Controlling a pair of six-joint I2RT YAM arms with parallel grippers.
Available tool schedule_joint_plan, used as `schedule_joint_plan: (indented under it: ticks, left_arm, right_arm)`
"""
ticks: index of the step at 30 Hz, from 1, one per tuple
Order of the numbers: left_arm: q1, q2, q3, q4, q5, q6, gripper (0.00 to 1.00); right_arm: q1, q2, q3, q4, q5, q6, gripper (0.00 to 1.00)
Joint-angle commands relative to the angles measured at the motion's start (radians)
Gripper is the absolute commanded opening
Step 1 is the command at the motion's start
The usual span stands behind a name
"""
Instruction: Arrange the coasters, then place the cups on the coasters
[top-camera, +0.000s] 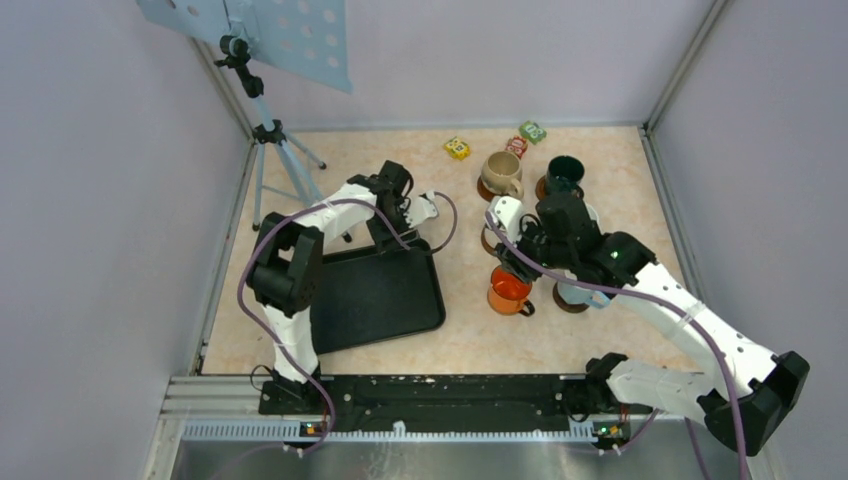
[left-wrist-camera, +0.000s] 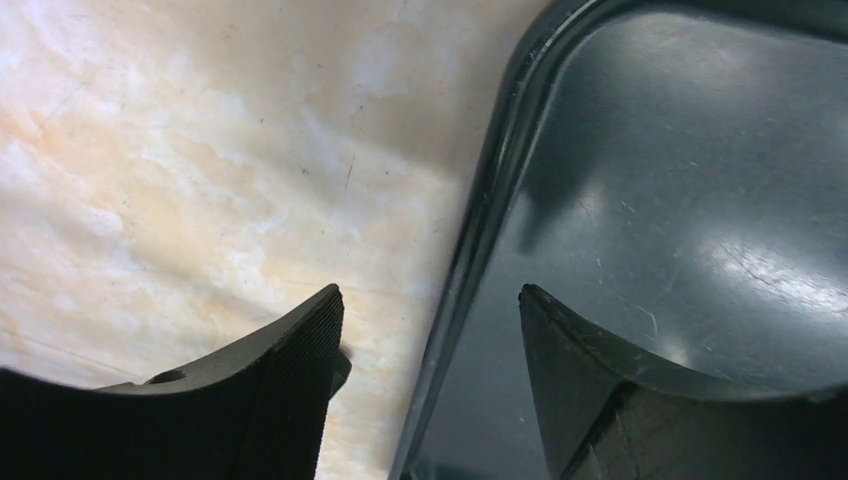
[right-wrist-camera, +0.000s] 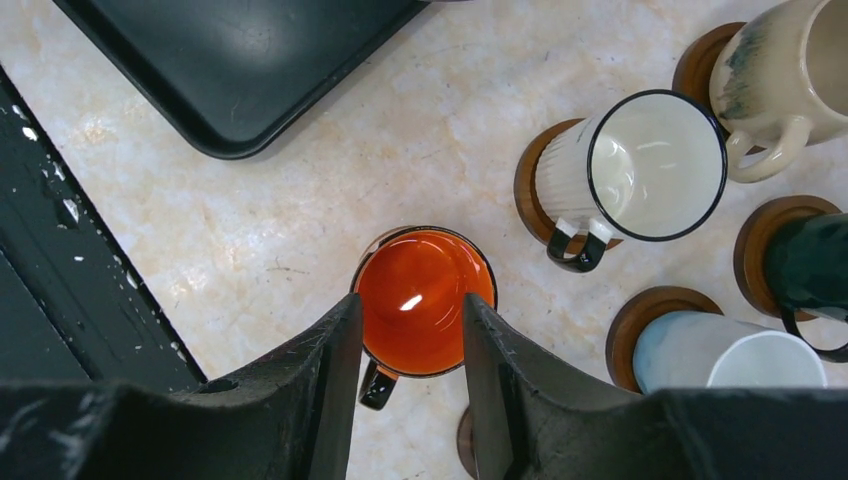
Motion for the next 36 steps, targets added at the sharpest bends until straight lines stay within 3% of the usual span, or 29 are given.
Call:
schedule_joint_plan:
  ticks: [1, 9, 14, 22, 30, 36]
  left_arm:
    - [0.002, 0.054, 0.043, 0.023, -0.032, 0.015, 0.69]
    - [0.016, 0.128, 0.116, -0.011, 0.064, -0.115, 0.3]
    - [0.037, 0.194, 0.224, -0.063, 0.089, -0.246, 0.0]
    - [0.09, 0.249, 0.374, -0.128, 0.174, -0.397, 0.0]
    - [0.2, 0.236, 0.38, -0.123, 0.163, -0.609, 0.0]
    - [0.221, 0.198, 0.326, -0.097, 0.126, -0.713, 0.0]
  right_arm:
    - [-0.018, -0.018, 0.03, 0.03, -0.029, 0.018, 0.41]
    - [-0.032, -0.021, 0.034, 0.035, -0.023, 0.016, 0.41]
    - [-0.041, -0.018, 0.031, 0.035, -0.029, 0.019, 0.41]
    - [-0.049, -0.011, 0.031, 0.035, -0.032, 0.019, 0.41]
    - [-0.052, -0.013, 0.026, 0.032, -0.033, 0.019, 0.41]
    - [-0.053, -0.008, 0.031, 0.03, -0.042, 0.021, 0.41]
